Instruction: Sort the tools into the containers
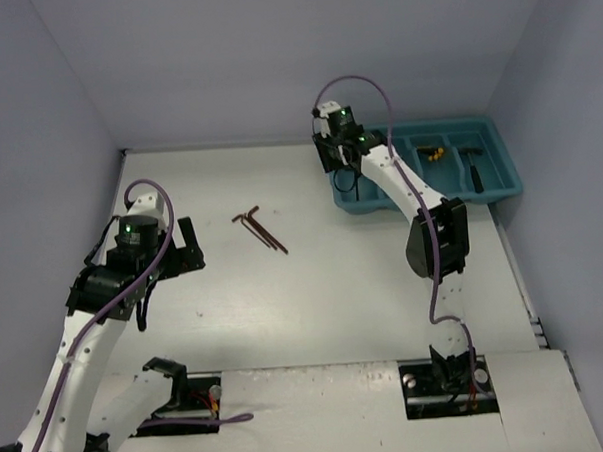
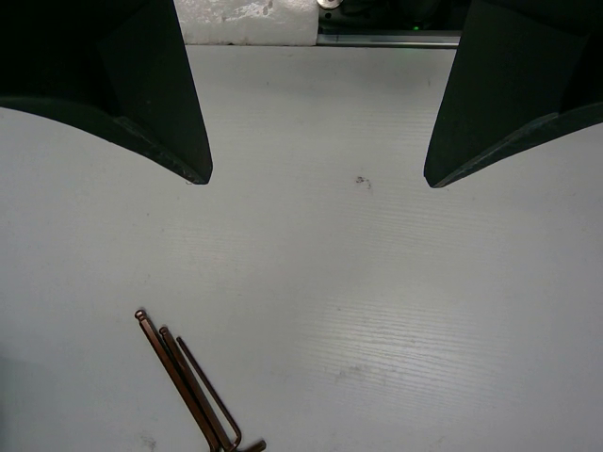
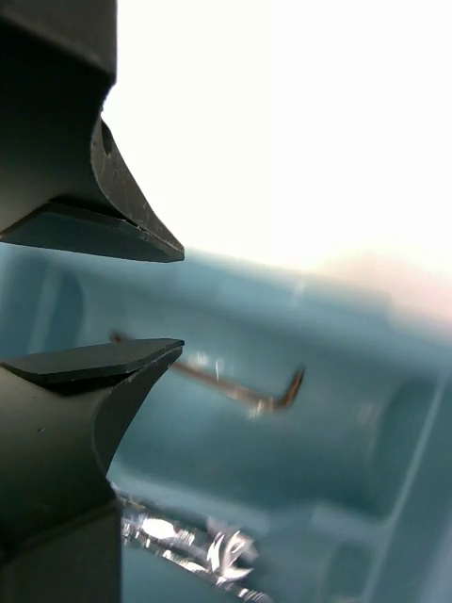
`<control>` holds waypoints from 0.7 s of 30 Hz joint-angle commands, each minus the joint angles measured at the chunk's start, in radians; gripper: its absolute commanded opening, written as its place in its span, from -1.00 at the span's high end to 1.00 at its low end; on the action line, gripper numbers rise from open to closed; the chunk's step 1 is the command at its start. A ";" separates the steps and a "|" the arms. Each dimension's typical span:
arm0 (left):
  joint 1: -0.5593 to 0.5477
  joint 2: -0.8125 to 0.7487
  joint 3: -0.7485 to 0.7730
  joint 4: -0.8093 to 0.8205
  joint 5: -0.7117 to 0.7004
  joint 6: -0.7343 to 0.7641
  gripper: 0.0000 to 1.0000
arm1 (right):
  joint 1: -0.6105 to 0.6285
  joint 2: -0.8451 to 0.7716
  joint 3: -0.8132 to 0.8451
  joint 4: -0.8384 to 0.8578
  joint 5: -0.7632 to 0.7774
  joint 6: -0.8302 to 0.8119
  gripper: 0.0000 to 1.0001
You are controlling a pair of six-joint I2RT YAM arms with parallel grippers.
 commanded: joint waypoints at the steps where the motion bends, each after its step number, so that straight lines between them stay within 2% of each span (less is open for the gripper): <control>1: 0.004 0.008 0.027 0.042 -0.017 -0.007 -0.91 | 0.178 -0.156 -0.059 0.027 -0.099 -0.059 0.29; 4: 0.004 0.013 0.028 0.042 -0.017 -0.001 -0.91 | 0.272 -0.139 -0.103 0.029 -0.096 -0.063 0.28; 8: 0.004 0.017 0.034 0.042 -0.018 0.004 -0.91 | 0.333 -0.068 -0.124 0.029 -0.091 -0.048 0.27; 21: 0.004 0.000 0.032 0.039 -0.020 0.016 -0.91 | 0.378 0.126 -0.077 0.038 -0.114 -0.012 0.31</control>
